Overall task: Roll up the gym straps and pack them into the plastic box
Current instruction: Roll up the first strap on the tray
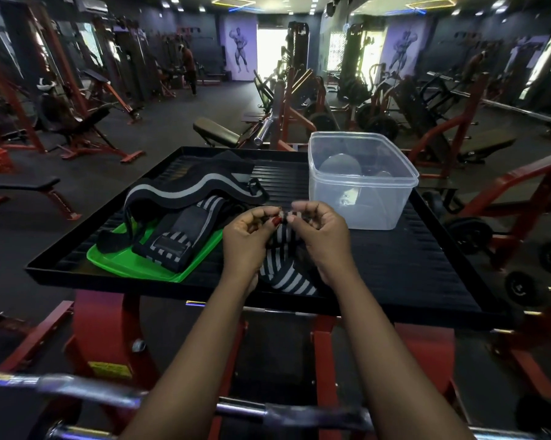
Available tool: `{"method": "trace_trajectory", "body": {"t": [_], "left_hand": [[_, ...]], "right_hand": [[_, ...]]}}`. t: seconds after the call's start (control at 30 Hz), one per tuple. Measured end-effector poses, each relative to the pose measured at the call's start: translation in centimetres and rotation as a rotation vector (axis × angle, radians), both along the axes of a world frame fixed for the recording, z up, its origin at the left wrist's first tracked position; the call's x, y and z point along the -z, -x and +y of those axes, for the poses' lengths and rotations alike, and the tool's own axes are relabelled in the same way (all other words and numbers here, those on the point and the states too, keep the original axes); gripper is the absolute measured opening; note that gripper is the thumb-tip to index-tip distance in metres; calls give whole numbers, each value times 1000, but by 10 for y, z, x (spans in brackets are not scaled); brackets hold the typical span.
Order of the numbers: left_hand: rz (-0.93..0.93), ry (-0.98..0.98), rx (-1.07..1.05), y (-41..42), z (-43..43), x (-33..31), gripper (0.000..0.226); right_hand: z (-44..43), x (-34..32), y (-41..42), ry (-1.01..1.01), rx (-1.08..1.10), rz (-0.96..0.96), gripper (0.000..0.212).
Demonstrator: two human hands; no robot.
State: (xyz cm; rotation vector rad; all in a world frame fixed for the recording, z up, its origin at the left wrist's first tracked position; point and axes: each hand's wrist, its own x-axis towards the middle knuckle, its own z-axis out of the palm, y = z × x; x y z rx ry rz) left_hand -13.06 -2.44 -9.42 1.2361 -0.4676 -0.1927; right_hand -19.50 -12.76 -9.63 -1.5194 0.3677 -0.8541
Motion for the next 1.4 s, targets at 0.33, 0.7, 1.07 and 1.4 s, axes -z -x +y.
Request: {"method": "trace_trajectory", "body": {"t": [0.33, 0.7, 1.07, 1.4], "left_hand": [[113, 3, 126, 5, 9, 2, 28], [7, -66, 135, 5, 10, 5, 27], [33, 14, 146, 5, 10, 5, 15], [50, 132, 176, 5, 14, 3, 27]], "right_hand": [[4, 8, 15, 242, 115, 80, 20], [5, 5, 19, 37, -73, 26, 23], [5, 7, 18, 18, -105, -38, 23], [5, 6, 19, 107, -172, -39, 21]]}}
